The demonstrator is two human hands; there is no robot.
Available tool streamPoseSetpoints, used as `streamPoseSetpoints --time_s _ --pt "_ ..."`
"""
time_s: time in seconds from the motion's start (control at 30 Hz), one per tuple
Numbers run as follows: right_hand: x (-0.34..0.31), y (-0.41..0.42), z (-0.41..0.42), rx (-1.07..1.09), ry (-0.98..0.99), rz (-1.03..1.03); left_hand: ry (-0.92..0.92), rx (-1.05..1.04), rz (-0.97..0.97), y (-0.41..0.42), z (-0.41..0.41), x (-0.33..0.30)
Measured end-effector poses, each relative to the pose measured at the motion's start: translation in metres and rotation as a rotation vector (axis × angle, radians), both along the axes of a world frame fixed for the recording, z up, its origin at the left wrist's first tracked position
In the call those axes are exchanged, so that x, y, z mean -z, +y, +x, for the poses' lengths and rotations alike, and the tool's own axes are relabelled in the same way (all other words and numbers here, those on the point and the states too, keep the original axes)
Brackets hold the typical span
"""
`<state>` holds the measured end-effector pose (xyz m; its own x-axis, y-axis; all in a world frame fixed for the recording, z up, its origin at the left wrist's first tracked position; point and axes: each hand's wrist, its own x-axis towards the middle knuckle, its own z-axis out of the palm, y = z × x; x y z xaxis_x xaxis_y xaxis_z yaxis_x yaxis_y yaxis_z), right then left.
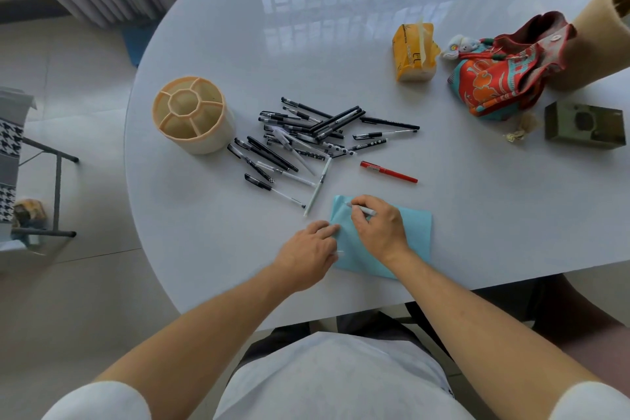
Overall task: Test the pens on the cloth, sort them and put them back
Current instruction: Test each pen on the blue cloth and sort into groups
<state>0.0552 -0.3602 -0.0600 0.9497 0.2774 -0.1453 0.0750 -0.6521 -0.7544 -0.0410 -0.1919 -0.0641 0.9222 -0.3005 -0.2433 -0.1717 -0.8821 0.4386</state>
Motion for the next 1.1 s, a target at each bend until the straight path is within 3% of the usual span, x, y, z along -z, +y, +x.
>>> streamPoseSetpoints --time_s 0.2,0.4,0.7,1.1 --pt "-0.003 -0.018 0.002 0.21 0.087 0.065 0.02 -0.023 -0.008 -0.001 -0.002 -0.002" --pt "-0.01 -0.021 -0.009 0.202 0.146 0.157 0.011 -0.04 -0.045 -0.001 -0.002 -0.001" --pt "-0.029 -0.017 -0.017 0.243 0.503 0.576 -0.005 -0.386 -0.281 0.016 -0.011 -0.005" --pt "-0.031 -0.017 -0.018 0.175 0.627 0.572 0.206 -0.417 -0.376 0.012 -0.009 -0.024"
